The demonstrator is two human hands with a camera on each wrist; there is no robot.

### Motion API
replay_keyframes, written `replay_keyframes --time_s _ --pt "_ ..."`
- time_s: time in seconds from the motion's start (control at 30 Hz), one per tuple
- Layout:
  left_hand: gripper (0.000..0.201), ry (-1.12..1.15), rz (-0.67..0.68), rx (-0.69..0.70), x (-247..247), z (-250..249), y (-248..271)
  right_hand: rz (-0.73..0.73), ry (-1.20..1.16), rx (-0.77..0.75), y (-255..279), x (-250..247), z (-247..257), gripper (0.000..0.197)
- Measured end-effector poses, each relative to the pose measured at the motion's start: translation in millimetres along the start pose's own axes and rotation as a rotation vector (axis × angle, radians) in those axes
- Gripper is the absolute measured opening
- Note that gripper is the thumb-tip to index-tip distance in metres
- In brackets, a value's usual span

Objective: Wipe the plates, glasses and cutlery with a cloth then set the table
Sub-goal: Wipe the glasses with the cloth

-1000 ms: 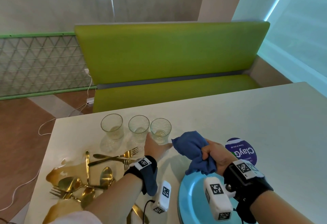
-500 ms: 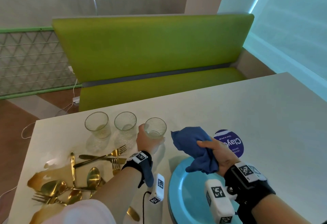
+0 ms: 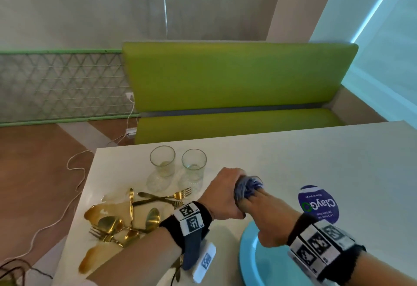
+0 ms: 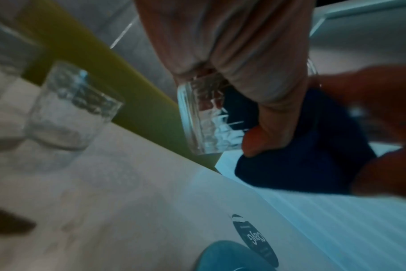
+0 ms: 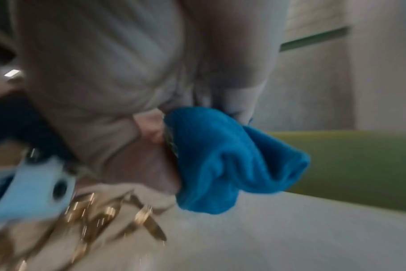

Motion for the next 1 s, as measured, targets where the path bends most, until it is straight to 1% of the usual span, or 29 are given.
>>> replay_keyframes --time_s 0.07,0.1,0.13,0.17,0.23,0.27,0.3,0.33,0.37,0.4,0.43,0.5,0.53,0.57,0.6,0.67,0.7,0.77,0.83,0.9,0.93,0.97,1.0 --pt "0.066 -0.127 0.079 0.038 2 3 6 0.1 0.144 -0.026 -9 4 9 0.069" --pt "0.067 -0.141 0.095 0.036 2 6 9 0.127 0.162 -0.047 -14 7 13 0.069" --pt "0.068 -0.142 0.088 0.032 0 6 14 0.152 0.137 -0.061 -19 8 15 0.066" --pt "0.068 -0.161 0.063 0.038 -2 7 18 0.165 0.061 -0.069 -24 8 16 0.06" --pt "0.065 -0.242 0.008 0.08 -1 11 30 0.189 -0.319 -0.042 -29 5 20 0.04" --pt "0.062 -0.264 -0.017 0.091 -1 12 35 0.197 -0.535 -0.019 -31 4 22 0.036" --pt "0.059 -0.271 -0.059 0.106 -2 16 41 0.175 -0.757 -0.015 -36 4 24 0.036" --pt "0.054 -0.268 -0.096 0.11 -3 19 45 0.132 -0.927 -0.006 -39 3 24 0.035" --pt "0.051 -0.254 -0.116 0.113 -5 21 47 0.118 -0.993 -0.001 -40 0 27 0.033" --pt "0.051 -0.233 -0.075 0.089 -8 22 48 0.153 -0.964 -0.012 -40 -4 34 0.028" --pt "0.054 -0.223 -0.009 0.049 -12 23 48 0.234 -0.841 -0.025 -39 -5 40 0.022" --pt "0.066 -0.178 0.221 -0.106 -18 23 50 0.401 -0.386 -0.049 -41 -3 51 0.016" --pt "0.071 -0.159 0.319 -0.189 -22 24 50 0.407 -0.179 -0.079 -42 -3 55 0.027" --pt "0.074 -0.142 0.376 -0.238 -25 26 50 0.39 -0.007 -0.106 -45 1 59 0.041" --pt "0.075 -0.125 0.4 -0.264 -29 26 50 0.287 0.121 -0.139 -47 3 61 0.048" --pt "0.075 -0.101 0.393 -0.282 -37 29 51 0.116 0.242 -0.148 -53 -2 65 0.044" --pt "0.073 -0.104 0.38 -0.285 -39 31 51 0.067 0.298 -0.159 -57 -2 66 0.043" --pt "0.068 -0.131 0.332 -0.272 -39 31 51 0.167 0.225 -0.156 -63 -2 65 0.045" --pt "0.063 -0.206 0.24 -0.21 -36 29 52 0.323 -0.094 -0.06 -61 -10 62 0.045" --pt "0.062 -0.287 0.143 -0.138 -32 30 54 0.327 -0.492 -0.03 -60 -18 58 0.042" --pt "0.065 -0.311 0.123 -0.12 -31 31 55 0.297 -0.658 -0.035 -60 -20 57 0.043" --pt "0.069 -0.322 0.129 -0.118 -32 32 56 0.264 -0.75 -0.031 -61 -19 55 0.046" --pt "0.072 -0.32 0.154 -0.125 -33 32 56 0.267 -0.764 -0.003 -62 -16 54 0.05"
Point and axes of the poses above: each hand's wrist, its own y-axis away from the middle knuckle, its own x-axis out of the palm, z = x × y, the point moved 2 cm from there along -y, towards the middle knuckle, and after that the axes turned 9 degrees about z, right-handed, at the moved point
